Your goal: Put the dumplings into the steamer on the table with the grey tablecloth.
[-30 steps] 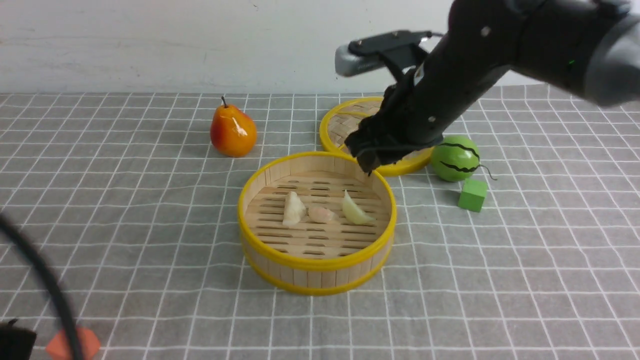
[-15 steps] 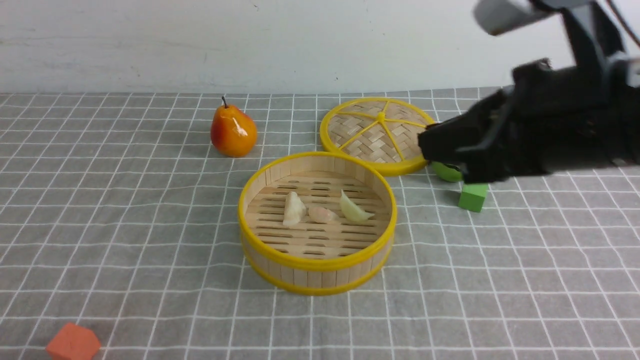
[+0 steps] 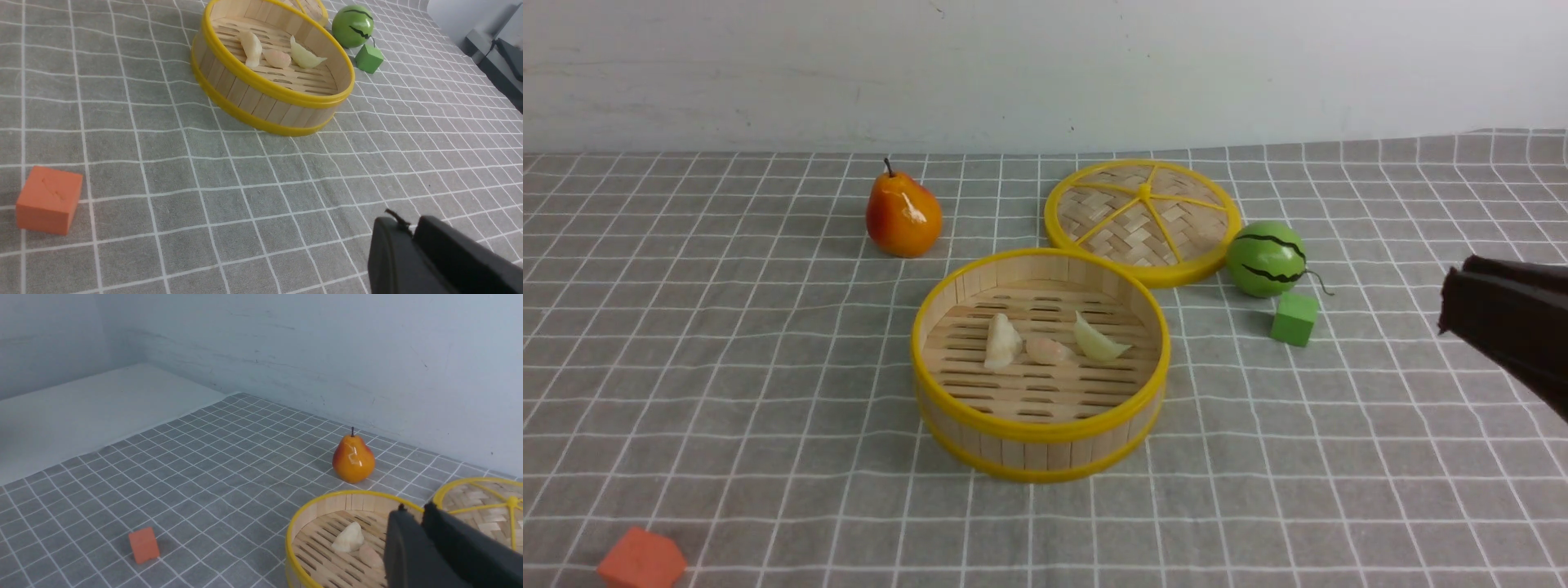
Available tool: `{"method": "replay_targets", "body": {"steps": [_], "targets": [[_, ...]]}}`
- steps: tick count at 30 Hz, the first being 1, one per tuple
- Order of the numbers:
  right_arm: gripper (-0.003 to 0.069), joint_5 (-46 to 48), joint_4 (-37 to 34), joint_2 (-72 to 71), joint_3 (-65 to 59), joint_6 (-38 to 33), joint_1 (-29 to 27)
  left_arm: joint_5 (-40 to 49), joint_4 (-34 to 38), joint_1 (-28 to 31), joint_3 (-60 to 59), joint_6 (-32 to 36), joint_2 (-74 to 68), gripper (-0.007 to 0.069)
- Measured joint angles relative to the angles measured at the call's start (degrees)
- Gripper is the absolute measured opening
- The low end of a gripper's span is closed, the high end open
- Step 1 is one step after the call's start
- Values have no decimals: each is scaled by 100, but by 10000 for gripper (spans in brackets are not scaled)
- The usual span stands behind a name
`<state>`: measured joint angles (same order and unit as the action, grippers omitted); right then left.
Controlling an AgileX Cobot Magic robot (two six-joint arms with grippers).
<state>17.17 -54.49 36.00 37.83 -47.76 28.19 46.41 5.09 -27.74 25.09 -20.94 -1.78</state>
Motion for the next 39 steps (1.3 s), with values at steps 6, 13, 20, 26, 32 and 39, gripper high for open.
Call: {"method": "replay_targets", "body": {"steps": [6,13,20,26,32,39], "targets": [[65,267,-16,-8,-16,-7,0,-4,0,0,0,0,0,78],[66,309,-16,-8,-16,-18,0,-4,0,0,0,0,0,88],[9,43,-15,-147,-279,-12,0,-11,0,0,0,0,0,91],[-22,-975,1047,-1232,-1668,1414,-326,-11,-17,0,0,0,0,92],[-22,-900,3773,-2590,-2975,4141,-1675,-13,-17,0,0,0,0,101],[-22,-112,5284,-3609,-3830,6069,-3112,-18,-17,0,0,0,0,109]]}}
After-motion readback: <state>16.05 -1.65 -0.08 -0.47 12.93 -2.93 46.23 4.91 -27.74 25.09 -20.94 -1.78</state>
